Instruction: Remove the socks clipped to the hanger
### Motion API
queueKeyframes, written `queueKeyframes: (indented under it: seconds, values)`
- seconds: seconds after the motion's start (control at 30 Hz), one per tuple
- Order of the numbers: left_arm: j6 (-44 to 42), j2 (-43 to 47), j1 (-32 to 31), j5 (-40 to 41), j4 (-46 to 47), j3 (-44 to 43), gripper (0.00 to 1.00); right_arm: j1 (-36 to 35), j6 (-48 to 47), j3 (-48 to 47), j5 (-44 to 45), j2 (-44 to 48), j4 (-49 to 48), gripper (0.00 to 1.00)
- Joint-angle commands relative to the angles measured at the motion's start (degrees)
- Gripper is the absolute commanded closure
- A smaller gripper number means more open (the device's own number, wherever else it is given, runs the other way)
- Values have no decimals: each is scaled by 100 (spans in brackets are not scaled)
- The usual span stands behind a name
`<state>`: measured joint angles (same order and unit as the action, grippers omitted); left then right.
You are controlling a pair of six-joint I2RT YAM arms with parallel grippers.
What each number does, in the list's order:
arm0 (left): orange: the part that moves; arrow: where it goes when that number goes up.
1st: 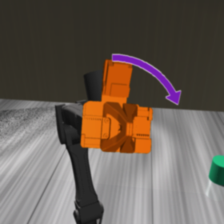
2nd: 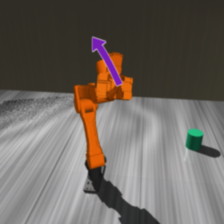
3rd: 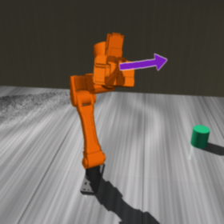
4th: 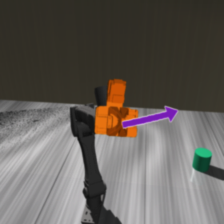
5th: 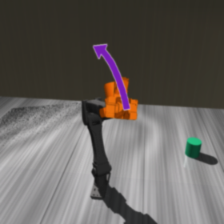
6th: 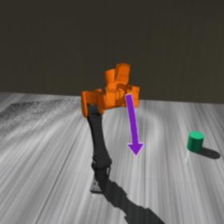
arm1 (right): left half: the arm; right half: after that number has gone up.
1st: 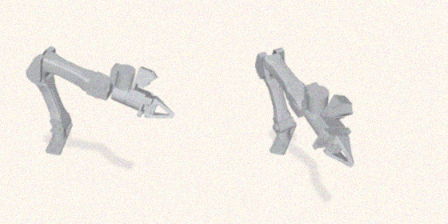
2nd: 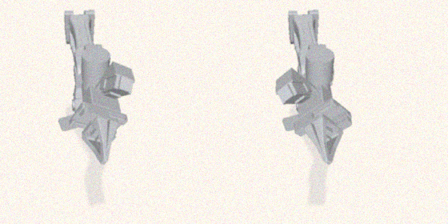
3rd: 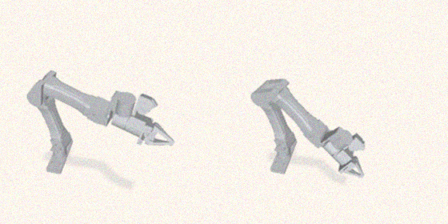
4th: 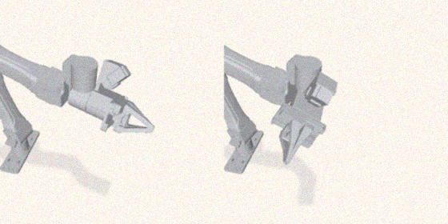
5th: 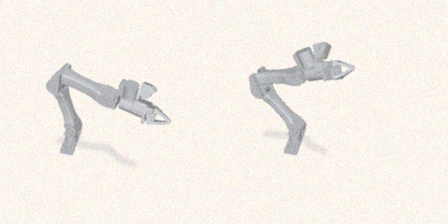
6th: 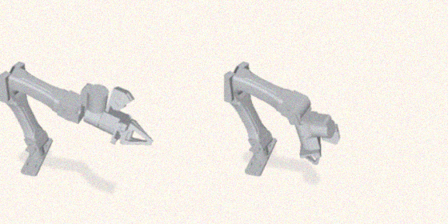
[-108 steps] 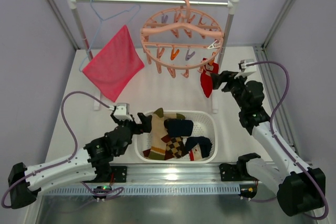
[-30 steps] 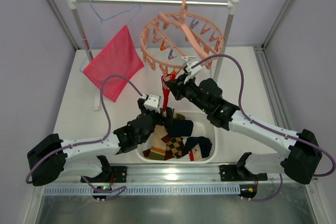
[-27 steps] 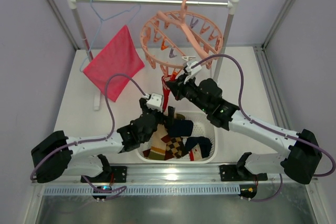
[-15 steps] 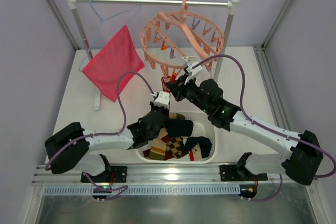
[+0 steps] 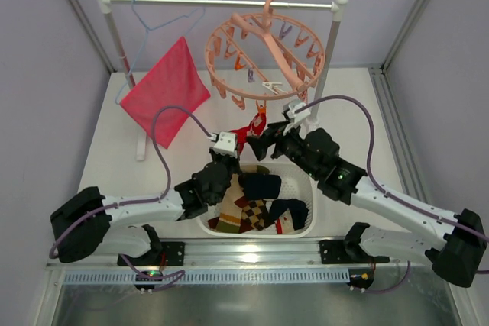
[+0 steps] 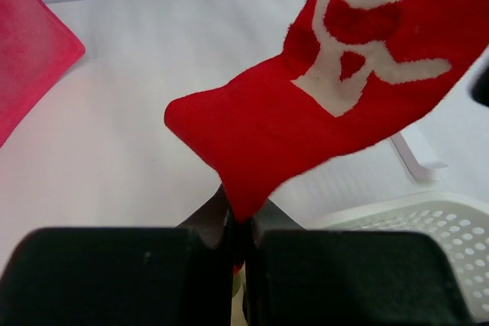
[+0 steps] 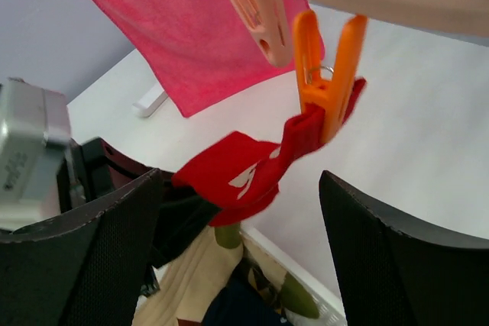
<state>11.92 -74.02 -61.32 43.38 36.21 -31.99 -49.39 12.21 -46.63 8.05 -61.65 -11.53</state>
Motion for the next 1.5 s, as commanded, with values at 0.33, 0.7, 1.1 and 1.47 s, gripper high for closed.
queueKeyframes:
  seconds: [0.33, 0.7, 1.1, 1.47]
  values:
    - [644, 748, -20, -426, -1555, -132, 100, -18, -271, 314, 1189, 1683, 774, 15]
    - [803, 652, -56, -637, -1748, -334, 100, -18, -368, -1032, 443, 365, 1048, 15]
    - [864, 705, -73, -751, -1819, -361, 100, -18, -386, -1761, 548, -541, 1118, 15]
    - [864, 854, -82, -813, -1863, -352, 100, -18, -561, -1903, 1146, -998, 838, 15]
